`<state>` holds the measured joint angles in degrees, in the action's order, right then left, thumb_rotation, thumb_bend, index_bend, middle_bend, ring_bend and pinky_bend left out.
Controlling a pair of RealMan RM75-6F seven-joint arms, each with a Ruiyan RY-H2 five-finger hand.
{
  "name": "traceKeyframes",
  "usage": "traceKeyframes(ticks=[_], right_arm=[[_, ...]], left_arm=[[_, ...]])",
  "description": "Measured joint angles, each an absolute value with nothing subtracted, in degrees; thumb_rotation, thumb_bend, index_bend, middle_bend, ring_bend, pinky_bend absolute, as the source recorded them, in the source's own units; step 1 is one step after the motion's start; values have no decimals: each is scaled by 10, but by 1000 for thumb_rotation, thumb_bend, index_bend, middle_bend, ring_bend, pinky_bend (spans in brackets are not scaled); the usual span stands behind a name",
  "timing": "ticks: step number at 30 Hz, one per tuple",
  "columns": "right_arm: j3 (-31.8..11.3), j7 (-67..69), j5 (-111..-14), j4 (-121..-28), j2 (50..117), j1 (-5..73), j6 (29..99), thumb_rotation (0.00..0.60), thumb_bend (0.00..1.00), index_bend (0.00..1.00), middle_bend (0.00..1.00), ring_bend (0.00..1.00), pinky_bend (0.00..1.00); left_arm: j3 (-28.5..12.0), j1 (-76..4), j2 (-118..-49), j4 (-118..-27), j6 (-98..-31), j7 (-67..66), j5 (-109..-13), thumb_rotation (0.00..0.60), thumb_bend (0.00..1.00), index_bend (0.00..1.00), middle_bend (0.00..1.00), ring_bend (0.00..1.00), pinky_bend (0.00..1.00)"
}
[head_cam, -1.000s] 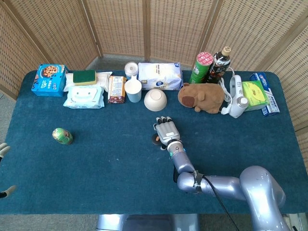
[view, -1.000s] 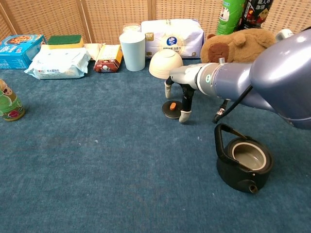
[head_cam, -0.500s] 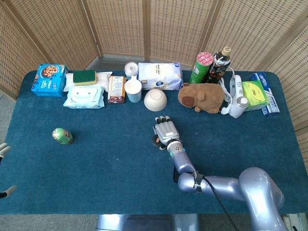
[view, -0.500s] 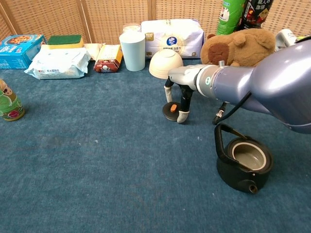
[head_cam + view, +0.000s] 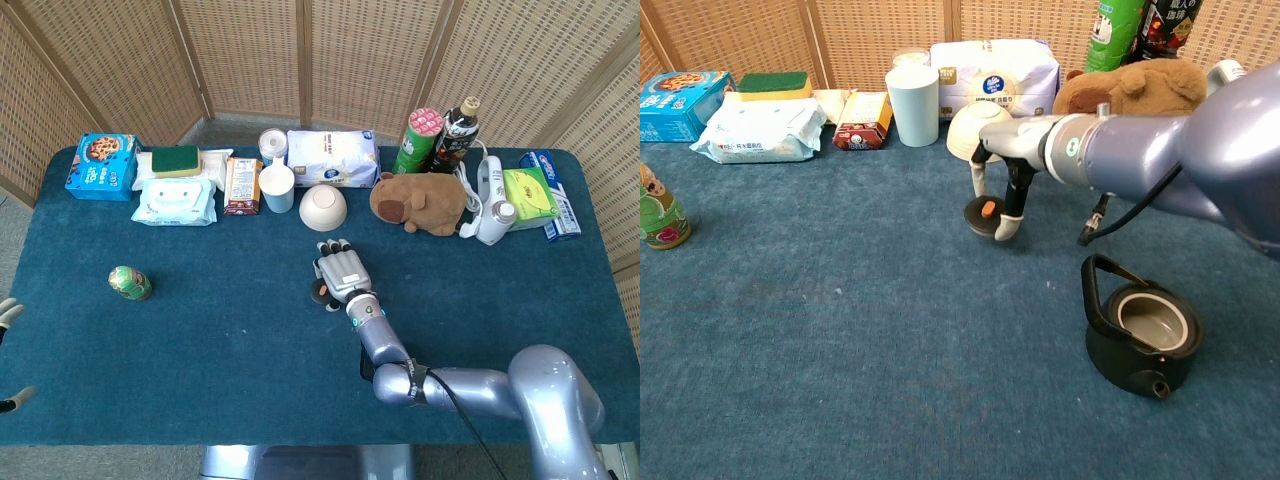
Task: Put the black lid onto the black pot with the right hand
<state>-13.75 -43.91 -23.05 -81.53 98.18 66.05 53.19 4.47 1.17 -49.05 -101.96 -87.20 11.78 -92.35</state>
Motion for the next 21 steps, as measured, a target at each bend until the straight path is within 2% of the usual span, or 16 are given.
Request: traceKeyframes(ticks=[11,21], right_arm=[[-150,-439,-233,-925,895,649,569,600,200,467,106,84,0],[-133,-426,-272,-1054,766,608,598,600,203,477,112,84,0]], left_arm=[[45,11,-491,-1020,-870,115,-925,600,82,0,0,0,0],[46,8,-494,-1025,-865,100,-926,600,82,0,0,0,0]])
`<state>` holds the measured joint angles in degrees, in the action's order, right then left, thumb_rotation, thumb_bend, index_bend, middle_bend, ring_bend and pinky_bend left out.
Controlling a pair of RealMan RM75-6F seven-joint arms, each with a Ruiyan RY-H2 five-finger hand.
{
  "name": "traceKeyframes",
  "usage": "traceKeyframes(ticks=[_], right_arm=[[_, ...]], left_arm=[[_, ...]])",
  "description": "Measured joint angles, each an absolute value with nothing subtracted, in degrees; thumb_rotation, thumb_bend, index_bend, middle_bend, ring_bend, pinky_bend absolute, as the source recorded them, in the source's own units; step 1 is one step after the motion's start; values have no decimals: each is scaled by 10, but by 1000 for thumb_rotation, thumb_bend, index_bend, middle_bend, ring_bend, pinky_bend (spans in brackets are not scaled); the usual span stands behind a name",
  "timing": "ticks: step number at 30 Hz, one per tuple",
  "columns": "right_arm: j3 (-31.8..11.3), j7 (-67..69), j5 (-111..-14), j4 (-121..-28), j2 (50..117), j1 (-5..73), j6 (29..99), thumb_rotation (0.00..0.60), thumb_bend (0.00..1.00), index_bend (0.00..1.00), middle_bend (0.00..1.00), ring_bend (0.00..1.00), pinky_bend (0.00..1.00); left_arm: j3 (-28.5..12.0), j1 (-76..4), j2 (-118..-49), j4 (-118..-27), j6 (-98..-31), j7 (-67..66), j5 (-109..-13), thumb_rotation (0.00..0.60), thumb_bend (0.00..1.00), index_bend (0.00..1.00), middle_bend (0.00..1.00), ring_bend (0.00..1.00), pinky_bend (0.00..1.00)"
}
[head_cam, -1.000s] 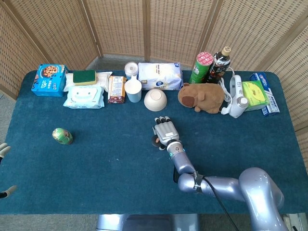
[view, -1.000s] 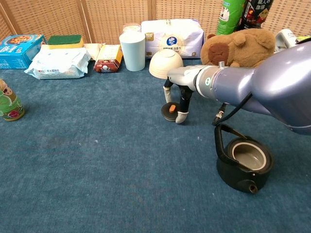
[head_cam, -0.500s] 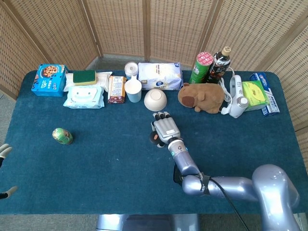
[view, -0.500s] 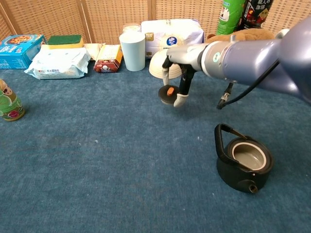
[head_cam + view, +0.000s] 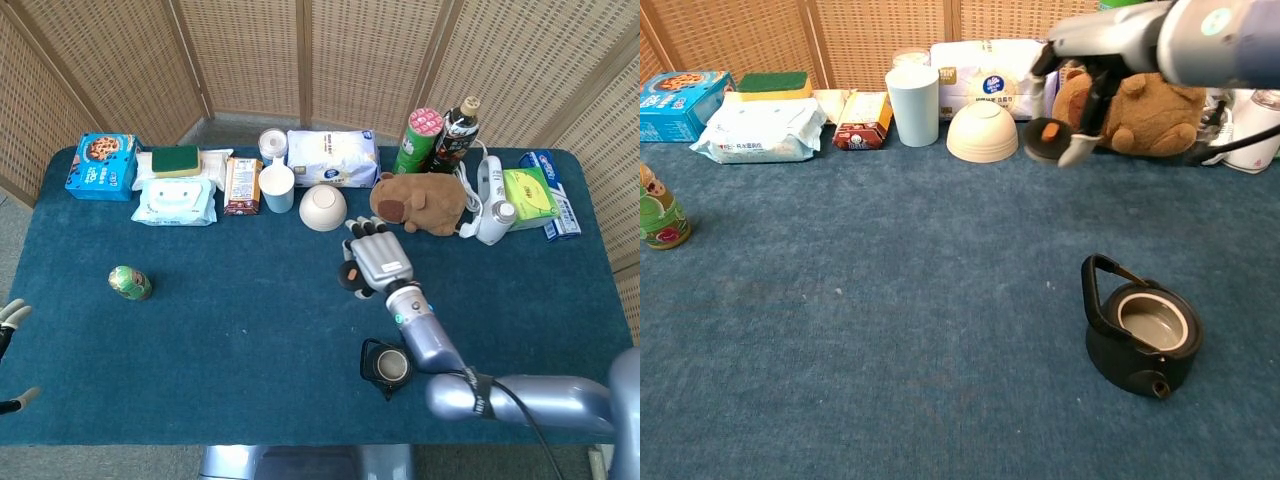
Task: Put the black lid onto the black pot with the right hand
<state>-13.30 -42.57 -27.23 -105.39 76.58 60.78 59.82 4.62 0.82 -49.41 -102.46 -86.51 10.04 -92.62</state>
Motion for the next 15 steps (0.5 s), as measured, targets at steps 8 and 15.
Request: traceKeyframes(ticks=[8,15], right_arm=[[-101,-374,-357,-1138,638,547,589,600,203,478,118,84,0],[-59,-314,-468,-1170,559,485,572,600,203,479,120,85,0]], left_arm=[[48,5,-500,-1032,-855,76,-926,600,83,0,0,0,0],[49,4,-506,-1040,-851,55,-928,600,83,0,0,0,0]])
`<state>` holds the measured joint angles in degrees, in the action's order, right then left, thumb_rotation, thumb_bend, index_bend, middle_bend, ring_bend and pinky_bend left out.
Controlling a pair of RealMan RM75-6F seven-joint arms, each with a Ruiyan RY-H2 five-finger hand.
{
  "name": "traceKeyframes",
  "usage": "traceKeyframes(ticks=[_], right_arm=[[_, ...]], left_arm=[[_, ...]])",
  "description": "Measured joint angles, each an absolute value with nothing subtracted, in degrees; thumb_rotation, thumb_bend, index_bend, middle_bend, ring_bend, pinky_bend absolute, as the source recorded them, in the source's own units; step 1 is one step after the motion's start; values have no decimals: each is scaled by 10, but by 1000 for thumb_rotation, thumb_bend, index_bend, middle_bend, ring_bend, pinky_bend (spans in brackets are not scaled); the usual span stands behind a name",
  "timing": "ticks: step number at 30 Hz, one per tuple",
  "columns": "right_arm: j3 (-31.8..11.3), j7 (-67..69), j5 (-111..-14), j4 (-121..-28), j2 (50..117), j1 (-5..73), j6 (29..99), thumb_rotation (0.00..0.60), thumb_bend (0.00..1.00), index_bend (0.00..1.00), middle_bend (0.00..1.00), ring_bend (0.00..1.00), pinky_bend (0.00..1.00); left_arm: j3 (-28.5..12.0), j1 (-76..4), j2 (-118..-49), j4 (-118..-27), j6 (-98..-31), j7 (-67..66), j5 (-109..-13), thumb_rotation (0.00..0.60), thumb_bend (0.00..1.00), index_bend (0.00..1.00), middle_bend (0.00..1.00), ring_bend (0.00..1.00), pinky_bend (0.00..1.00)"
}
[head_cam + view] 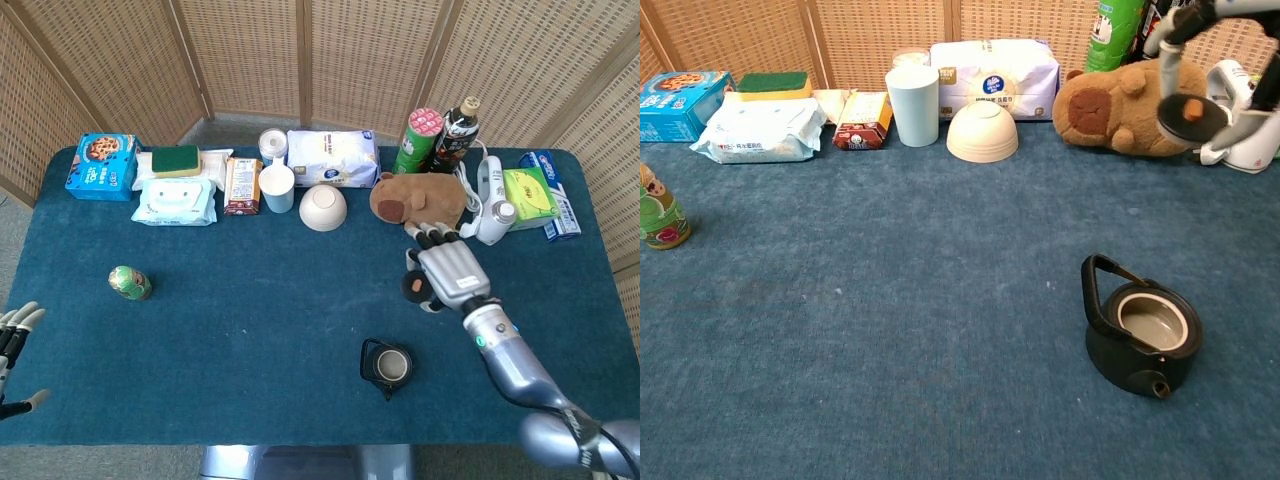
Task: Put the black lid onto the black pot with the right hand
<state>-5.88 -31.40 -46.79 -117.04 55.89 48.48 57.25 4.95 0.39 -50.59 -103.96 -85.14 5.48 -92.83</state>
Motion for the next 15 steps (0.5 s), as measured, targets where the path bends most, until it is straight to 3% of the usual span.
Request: traceKeyframes(ticks=[15], right_arm=[[11,-229,-667,-1194,504,397,537,600,204,482,121,86,0]], left_arm=[[51,3,-509,-1043,-850,46,-929,600,82,0,0,0,0]])
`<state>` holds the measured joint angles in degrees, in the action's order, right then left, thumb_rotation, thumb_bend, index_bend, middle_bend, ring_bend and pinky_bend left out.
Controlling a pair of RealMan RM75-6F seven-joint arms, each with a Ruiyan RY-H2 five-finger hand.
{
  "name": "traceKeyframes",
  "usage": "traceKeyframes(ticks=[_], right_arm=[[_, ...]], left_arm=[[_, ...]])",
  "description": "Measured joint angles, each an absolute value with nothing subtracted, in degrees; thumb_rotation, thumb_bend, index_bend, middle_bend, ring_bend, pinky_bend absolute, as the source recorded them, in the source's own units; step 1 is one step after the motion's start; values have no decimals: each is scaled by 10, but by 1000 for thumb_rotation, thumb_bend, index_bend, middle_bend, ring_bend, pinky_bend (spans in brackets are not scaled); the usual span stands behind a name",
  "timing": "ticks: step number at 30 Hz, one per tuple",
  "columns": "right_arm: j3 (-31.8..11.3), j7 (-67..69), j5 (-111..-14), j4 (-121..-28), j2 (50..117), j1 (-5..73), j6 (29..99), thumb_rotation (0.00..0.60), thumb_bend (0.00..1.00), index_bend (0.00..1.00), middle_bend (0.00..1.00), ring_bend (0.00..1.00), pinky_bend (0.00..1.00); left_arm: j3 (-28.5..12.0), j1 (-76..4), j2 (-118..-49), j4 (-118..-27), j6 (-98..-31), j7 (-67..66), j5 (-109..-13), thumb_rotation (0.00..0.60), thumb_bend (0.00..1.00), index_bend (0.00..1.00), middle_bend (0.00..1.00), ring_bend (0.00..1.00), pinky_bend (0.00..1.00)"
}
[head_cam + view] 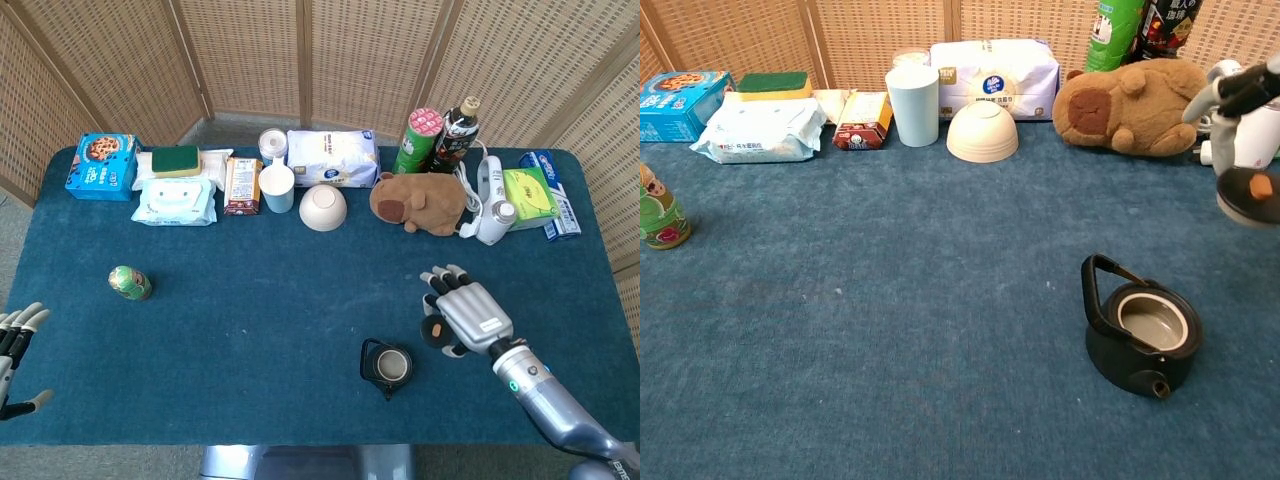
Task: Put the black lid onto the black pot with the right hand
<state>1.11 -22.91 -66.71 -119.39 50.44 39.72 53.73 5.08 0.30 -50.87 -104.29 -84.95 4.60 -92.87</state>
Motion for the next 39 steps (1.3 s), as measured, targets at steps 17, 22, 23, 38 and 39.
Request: traceKeyframes(ticks=[17,22,23,38,39], right_arm=[[17,-278,-639,-1168,619,411,498,600,204,481,121,86,0],[17,-288,-623,-1158,646,416,497,600,204,481,121,85,0],[18,-289,-622,-1156,652,416,497,600,204,481,121,85,0],[21,-295,-605,-1139,677,422,502,600,204,481,121,85,0],[22,-295,-604,-1139,677,423,501,600,204,482,120,85,0]], left_arm=[[52,4,-506,-1041,-853,55,-929,600,82,0,0,0,0],[52,4,-504,-1039,-854,61,-929,600,82,0,0,0,0],[52,4,-504,-1039,-855,62,-930,600,82,0,0,0,0],[53,4,-504,-1039,-855,62,-931,600,82,0,0,0,0],[53,5,-504,-1039,-854,61,-931,600,82,0,0,0,0]])
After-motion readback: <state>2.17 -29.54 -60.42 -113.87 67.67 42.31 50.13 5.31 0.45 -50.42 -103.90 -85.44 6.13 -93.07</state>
